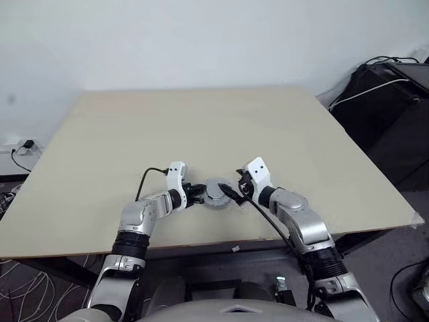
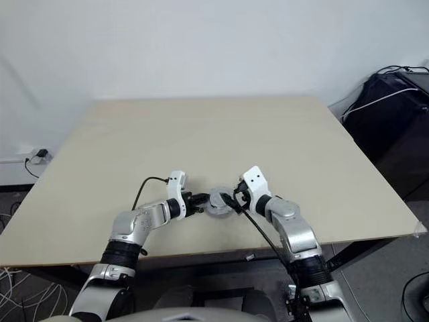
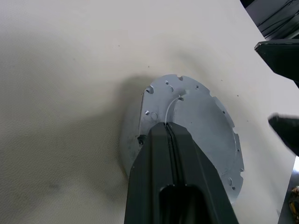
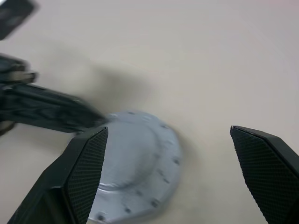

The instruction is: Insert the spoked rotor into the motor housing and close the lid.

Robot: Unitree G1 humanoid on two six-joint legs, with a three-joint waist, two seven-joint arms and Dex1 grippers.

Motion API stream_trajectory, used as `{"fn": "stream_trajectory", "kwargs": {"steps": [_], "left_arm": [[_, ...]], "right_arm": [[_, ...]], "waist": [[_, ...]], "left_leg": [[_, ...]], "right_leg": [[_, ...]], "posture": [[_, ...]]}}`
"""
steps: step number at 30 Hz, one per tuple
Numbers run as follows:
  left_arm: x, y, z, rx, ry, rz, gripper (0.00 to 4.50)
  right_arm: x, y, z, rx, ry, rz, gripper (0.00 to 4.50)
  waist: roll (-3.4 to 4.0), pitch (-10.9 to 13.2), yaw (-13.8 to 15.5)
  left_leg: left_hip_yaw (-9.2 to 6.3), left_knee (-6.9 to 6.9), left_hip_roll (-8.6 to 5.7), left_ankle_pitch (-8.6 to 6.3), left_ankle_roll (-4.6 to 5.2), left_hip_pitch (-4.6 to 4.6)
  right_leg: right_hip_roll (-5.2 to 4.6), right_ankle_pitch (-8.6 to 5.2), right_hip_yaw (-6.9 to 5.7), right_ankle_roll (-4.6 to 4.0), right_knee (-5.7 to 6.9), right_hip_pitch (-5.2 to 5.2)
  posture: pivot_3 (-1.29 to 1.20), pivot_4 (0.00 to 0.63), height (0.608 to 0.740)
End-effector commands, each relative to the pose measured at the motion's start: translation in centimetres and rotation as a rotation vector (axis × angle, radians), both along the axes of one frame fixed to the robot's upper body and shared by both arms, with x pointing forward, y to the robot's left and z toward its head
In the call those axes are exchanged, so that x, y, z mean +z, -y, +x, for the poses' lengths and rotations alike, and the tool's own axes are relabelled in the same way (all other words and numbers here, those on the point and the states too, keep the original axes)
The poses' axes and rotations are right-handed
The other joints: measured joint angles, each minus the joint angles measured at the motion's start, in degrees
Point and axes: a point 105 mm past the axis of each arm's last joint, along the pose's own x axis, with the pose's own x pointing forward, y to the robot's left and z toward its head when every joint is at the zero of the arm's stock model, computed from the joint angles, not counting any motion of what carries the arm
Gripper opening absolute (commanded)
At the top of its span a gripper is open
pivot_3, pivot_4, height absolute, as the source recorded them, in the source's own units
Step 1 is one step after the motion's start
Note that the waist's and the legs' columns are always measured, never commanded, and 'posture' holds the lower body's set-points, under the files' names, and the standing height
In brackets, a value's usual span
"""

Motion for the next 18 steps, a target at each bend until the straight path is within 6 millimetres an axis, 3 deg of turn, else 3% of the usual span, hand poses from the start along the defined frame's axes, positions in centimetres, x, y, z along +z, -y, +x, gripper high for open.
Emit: {"fn": "stream_trajectory", "kwargs": {"steps": [1,9,18], "left_arm": [[-0.4,1.1,-0.3,-0.044,-0.018,0.013,0.0],[-0.4,1.1,-0.4,-0.053,-0.019,0.012,0.0],[-0.5,1.1,-0.4,-0.059,-0.019,0.014,0.0]], "right_arm": [[1.0,0.6,-0.5,-0.107,-0.032,0.131,4.48],[-0.3,-0.4,-3.5,-0.202,-0.341,0.481,4.48],[-1.2,0.0,-3.1,-0.307,-0.458,0.616,4.48]], "waist": [[0.0,0.0,0.1],[0.02,0.0,0.2],[0.04,0.0,0.3]], "left_leg": [[0.0,0.0,0.0,0.0,0.0,-0.02],[-0.02,0.01,0.01,0.0,0.01,-0.07],[0.0,0.0,-0.03,0.0,0.02,-0.1]], "right_leg": [[0.0,0.0,0.0,0.0,-0.01,-0.02],[-0.02,0.0,-0.01,0.0,0.04,-0.06],[0.0,0.0,-0.08,0.01,0.01,-0.08]], "posture": [[0.0,0.0,0.74],[0.0,0.0,0.74],[0.0,0.0,0.74]]}}
